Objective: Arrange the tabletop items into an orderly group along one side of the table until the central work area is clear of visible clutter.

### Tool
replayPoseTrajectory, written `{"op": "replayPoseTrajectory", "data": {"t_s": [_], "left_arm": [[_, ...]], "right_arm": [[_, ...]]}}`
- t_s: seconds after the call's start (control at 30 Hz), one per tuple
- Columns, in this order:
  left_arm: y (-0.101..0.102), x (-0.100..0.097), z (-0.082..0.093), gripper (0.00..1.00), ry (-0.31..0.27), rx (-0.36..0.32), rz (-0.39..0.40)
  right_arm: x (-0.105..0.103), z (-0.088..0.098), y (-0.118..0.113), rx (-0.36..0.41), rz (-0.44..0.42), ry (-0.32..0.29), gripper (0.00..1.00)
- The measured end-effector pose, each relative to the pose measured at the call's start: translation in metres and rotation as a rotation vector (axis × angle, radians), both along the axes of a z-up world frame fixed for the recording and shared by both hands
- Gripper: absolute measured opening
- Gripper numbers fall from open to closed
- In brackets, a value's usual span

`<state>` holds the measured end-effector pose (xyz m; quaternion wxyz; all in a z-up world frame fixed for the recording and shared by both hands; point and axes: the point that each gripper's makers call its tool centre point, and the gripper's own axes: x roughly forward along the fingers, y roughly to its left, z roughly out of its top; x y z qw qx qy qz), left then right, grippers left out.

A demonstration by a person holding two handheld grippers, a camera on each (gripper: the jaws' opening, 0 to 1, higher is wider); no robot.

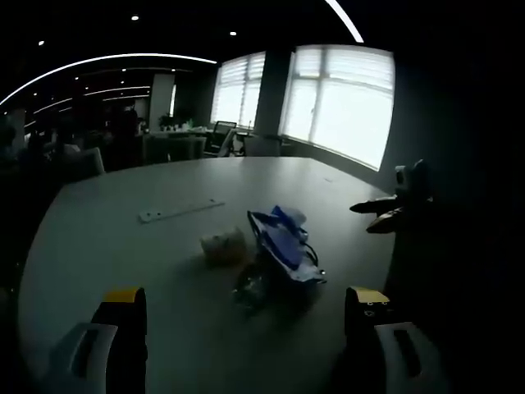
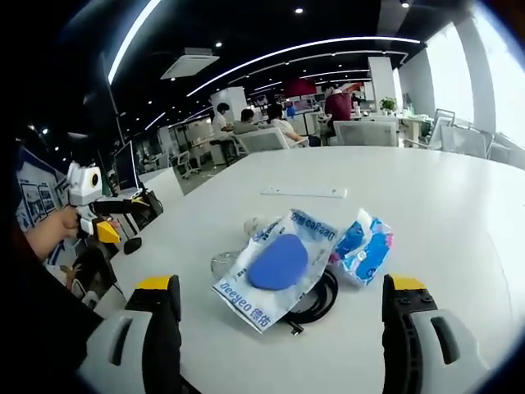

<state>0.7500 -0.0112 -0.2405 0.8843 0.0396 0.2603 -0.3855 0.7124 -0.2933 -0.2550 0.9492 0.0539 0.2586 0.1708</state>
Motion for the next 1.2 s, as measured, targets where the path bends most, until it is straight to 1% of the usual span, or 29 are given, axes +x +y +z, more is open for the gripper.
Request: {"op": "replayPoseTrajectory", "data": {"t_s": [0.17, 0.27, 0.5, 0.67, 0.8, 0.93, 1.03, 1.2], "left_arm": [[-0.002, 0.001, -0.001, 1.00, 0.001, 0.006, -0.013], [-0.005, 0.001, -0.002, 1.00, 0.004, 0.019, -0.029], [-0.015, 0.006, 0.000, 1.00, 0.003, 0.022, -0.061], [-0.021, 0.009, -0.003, 1.00, 0.018, 0.041, -0.102], [-0.026, 0.014, -0.004, 0.99, 0.016, 0.061, -0.134], [-0.027, 0.024, -0.006, 0.99, 0.014, 0.070, -0.172], [-0.034, 0.027, -0.005, 0.98, 0.012, 0.079, -0.197], [-0.052, 0.031, 0.003, 0.97, -0.002, 0.086, -0.244]], "right_arm": [[-0.003, -0.002, 0.001, 0.012, -0.005, 0.011, 1.00], [-0.006, -0.004, 0.003, 0.016, -0.009, 0.014, 1.00], [-0.011, -0.007, 0.010, 0.030, -0.017, 0.021, 0.99], [-0.015, -0.009, 0.017, 0.039, -0.020, 0.030, 0.97], [-0.018, -0.012, 0.021, 0.039, -0.034, 0.039, 0.97], [-0.021, -0.015, 0.025, 0.050, -0.043, 0.045, 0.96], [-0.023, -0.016, 0.027, 0.052, -0.045, 0.049, 0.95], [-0.026, -0.019, 0.027, 0.058, -0.066, 0.056, 0.93]]}}
